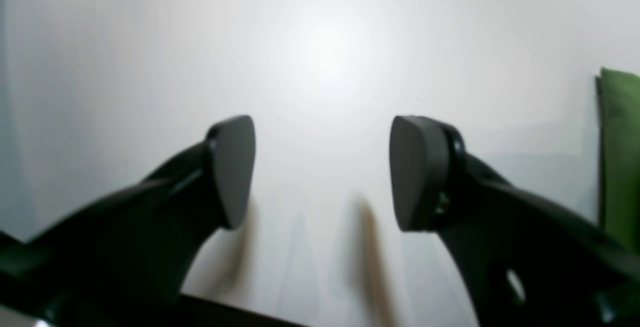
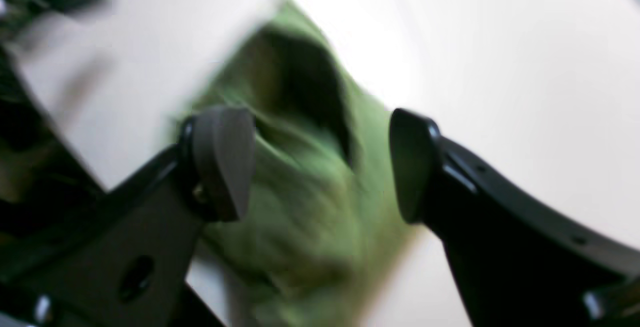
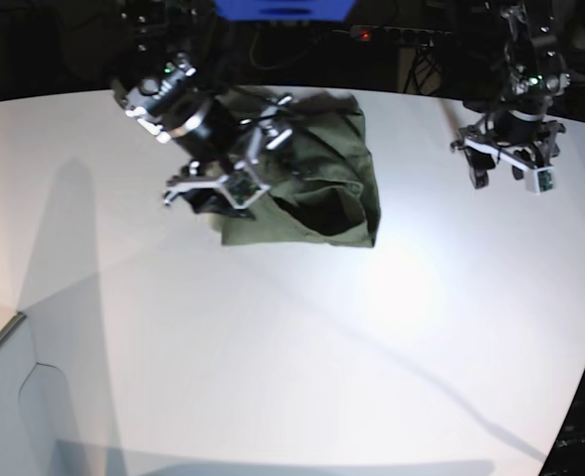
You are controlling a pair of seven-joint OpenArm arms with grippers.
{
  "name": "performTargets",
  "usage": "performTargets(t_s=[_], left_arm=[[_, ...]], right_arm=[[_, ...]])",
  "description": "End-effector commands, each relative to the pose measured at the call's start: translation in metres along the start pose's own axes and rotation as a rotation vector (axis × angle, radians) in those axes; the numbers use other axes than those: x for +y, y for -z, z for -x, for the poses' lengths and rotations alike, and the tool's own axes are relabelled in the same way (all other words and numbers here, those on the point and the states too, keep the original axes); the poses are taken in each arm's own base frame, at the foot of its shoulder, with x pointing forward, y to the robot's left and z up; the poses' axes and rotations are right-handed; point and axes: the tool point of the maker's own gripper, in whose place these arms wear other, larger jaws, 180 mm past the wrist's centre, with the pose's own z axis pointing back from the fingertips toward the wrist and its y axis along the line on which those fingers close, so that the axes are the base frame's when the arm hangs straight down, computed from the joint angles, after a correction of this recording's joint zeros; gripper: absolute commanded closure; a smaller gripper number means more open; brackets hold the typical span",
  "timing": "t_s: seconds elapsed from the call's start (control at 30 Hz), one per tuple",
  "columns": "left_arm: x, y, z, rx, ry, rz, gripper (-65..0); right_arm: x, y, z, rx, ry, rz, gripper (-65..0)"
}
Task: Layout the t-shirt on the table in an organized manner, then fold the t-shirt properly
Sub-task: 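Release the folded end and reposition the right gripper on the bundle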
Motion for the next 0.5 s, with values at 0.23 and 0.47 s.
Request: performTargets(t_s=[0.23, 0.47], left_arm=[[0.005, -0.001, -0.017, -0.051, 0.004, -0.010, -40.4], [0.006, -0.001, -0.015, -0.048, 0.003, -0.010, -40.4]], right_arm=[[-0.026, -0.012, 0.005, -0.016, 0.041, 0.077, -42.8], [-0.031, -0.010, 0.029, 0.038, 0.074, 0.083, -42.8]])
